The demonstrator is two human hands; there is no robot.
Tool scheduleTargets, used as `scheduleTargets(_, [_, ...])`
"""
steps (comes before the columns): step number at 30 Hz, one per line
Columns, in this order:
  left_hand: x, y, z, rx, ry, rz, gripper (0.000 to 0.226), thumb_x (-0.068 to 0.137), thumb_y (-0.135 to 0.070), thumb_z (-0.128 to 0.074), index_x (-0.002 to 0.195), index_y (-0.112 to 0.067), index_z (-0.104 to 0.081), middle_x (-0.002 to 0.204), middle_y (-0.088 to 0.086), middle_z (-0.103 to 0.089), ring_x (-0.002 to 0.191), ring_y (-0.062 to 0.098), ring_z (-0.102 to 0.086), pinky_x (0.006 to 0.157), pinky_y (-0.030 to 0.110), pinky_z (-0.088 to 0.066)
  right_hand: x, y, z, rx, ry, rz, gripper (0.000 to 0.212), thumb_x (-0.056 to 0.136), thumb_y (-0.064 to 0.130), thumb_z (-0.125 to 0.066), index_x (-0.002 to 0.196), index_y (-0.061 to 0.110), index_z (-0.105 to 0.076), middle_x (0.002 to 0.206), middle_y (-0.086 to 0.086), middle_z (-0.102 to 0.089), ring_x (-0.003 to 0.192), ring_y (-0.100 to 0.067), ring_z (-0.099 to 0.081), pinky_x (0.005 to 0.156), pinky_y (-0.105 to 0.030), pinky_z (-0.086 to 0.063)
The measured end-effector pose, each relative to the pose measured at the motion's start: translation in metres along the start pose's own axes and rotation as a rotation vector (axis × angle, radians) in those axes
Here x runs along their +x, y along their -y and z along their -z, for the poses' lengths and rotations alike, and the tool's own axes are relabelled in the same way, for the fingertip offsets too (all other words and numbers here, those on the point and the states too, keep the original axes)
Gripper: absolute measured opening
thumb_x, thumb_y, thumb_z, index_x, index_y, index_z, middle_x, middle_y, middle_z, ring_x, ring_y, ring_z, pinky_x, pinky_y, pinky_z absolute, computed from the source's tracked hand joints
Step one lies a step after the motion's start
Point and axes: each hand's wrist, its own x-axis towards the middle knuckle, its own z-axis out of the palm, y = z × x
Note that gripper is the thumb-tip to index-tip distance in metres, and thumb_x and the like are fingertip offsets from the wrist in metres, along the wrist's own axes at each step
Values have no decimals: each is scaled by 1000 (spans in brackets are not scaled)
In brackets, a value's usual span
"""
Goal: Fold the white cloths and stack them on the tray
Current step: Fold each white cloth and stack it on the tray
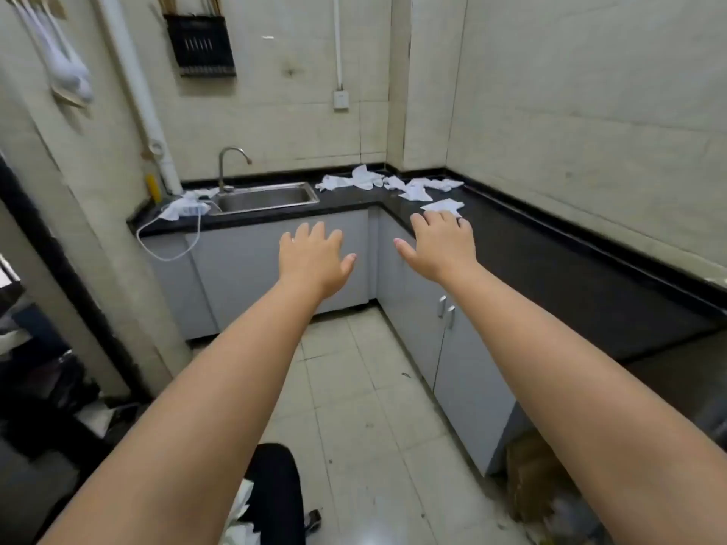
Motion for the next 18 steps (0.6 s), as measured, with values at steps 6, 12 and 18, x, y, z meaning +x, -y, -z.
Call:
scheduleTargets(6, [155, -11, -49, -13, 59, 45, 51, 96, -47, -31, 136, -17, -37, 148, 10, -33, 137, 29, -26, 109, 45, -26, 146, -45, -60, 31, 23, 38, 50, 91, 47, -38, 123, 9, -45, 128, -13, -49, 124, -30, -39, 100, -45, -33])
scheduleTargets(12, [291, -3, -71, -7, 30, 104, 50, 95, -47, -33, 135, -17, -40, 144, 10, -39, 134, 29, -31, 105, 44, -30, 287, -59, -103, 36, 8, 97, 52, 91, 47, -38, 127, 10, -43, 132, -13, -48, 126, -30, -38, 100, -45, -32])
scheduleTargets(18, [415, 31, -131, -64, 53, 164, 48, 95, -45, -35, 132, -16, -41, 142, 9, -40, 131, 29, -34, 101, 42, -34, 414, -54, -176, 41, 36, 112, 50, 91, 46, -40, 123, 9, -44, 129, -13, -49, 123, -30, -40, 98, -45, -34])
